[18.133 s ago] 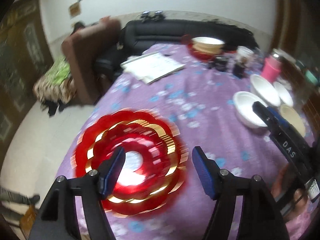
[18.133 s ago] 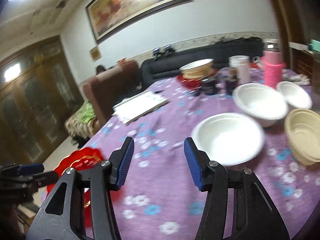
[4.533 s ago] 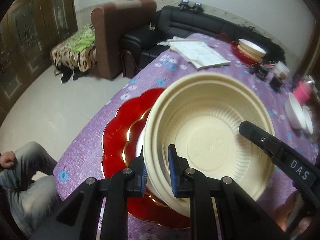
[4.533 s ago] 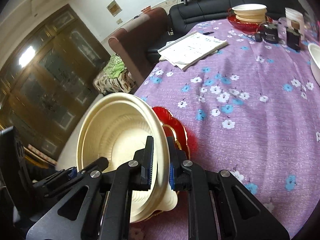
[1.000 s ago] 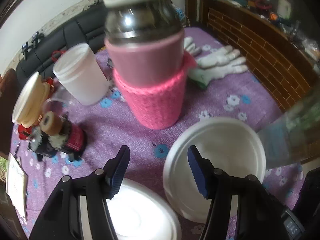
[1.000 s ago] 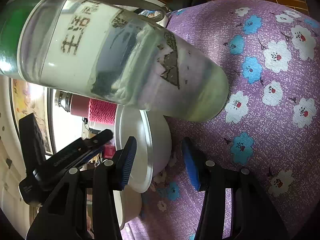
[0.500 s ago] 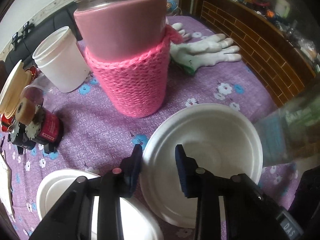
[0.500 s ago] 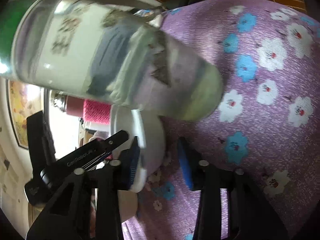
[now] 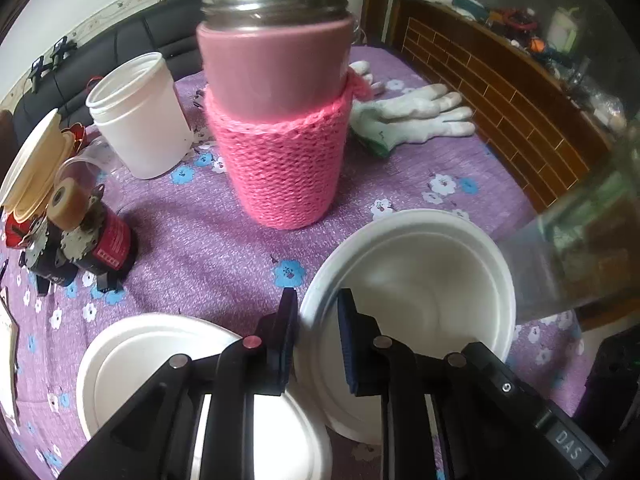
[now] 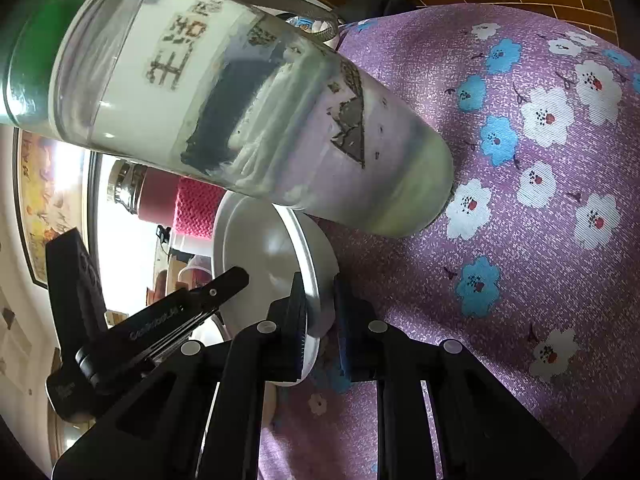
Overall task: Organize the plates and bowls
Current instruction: 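Close both grippers on the rim of one white foam bowl and lift, then carry the white bowl with both grippers and lower it into the beige bowl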
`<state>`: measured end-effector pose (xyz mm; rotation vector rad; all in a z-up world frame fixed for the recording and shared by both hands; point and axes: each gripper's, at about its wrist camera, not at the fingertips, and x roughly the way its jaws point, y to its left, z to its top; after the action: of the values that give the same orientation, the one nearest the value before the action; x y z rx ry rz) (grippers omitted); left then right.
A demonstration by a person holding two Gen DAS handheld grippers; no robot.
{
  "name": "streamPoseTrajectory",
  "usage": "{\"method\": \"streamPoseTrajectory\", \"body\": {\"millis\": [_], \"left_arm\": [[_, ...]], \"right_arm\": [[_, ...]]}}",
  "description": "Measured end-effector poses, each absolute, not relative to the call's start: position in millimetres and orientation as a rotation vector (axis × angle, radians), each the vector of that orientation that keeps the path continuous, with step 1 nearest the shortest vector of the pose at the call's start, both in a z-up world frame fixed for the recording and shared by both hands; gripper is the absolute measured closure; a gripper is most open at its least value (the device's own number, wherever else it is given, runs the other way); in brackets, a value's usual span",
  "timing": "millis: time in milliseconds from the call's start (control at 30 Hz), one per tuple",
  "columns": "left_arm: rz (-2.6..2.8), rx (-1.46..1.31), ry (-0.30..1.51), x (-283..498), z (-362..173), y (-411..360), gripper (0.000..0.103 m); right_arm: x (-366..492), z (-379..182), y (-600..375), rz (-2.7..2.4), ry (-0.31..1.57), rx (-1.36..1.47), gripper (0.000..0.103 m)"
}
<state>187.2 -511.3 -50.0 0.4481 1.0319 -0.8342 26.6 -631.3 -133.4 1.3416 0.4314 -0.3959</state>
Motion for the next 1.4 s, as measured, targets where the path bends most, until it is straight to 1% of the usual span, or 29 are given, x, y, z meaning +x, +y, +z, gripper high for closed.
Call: {"method": "streamPoseTrajectory", "body": {"millis": [233, 367, 567, 700, 1067, 1200, 1400], "left_arm": [[-0.857, 0.392, 0.979, 175.4, -25.7, -494.5, 0.084], [-0.867, 0.347, 0.959, 165.8, -10.9, -473.9, 0.084], [-0.81, 0.266, 0.911, 156.3, 3.1, -429.4, 0.084], [-0.739, 0.23, 0.879, 151.9, 5.3, -389.1, 0.084], [-0.539, 0.141, 0.871, 132.3, -7.1, -269.3, 0.084], [-0.482, 0.088, 0.879, 120.7, -9.7, -220.8, 0.084], [-0.404, 0.053, 0.84, 99.8, 5.4, -164.0, 0.084]], "right_arm": [[8.7, -115.5, -622.0, -0.369, 0.384, 1.325, 0.089], [-4.6, -104.2, -616.7, -0.34, 0.353, 1.332, 0.089], [-8.5, -89.0, -592.7, -0.275, 0.37, 1.302, 0.089], [-1.9, -81.5, -571.6, -0.212, 0.411, 1.252, 0.089], [20.1, -66.4, -478.3, -0.013, 0.529, 1.066, 0.088], [22.7, -61.2, -442.3, 0.04, 0.543, 1.004, 0.088], [23.3, -52.4, -390.6, 0.153, 0.534, 0.939, 0.088]]}}
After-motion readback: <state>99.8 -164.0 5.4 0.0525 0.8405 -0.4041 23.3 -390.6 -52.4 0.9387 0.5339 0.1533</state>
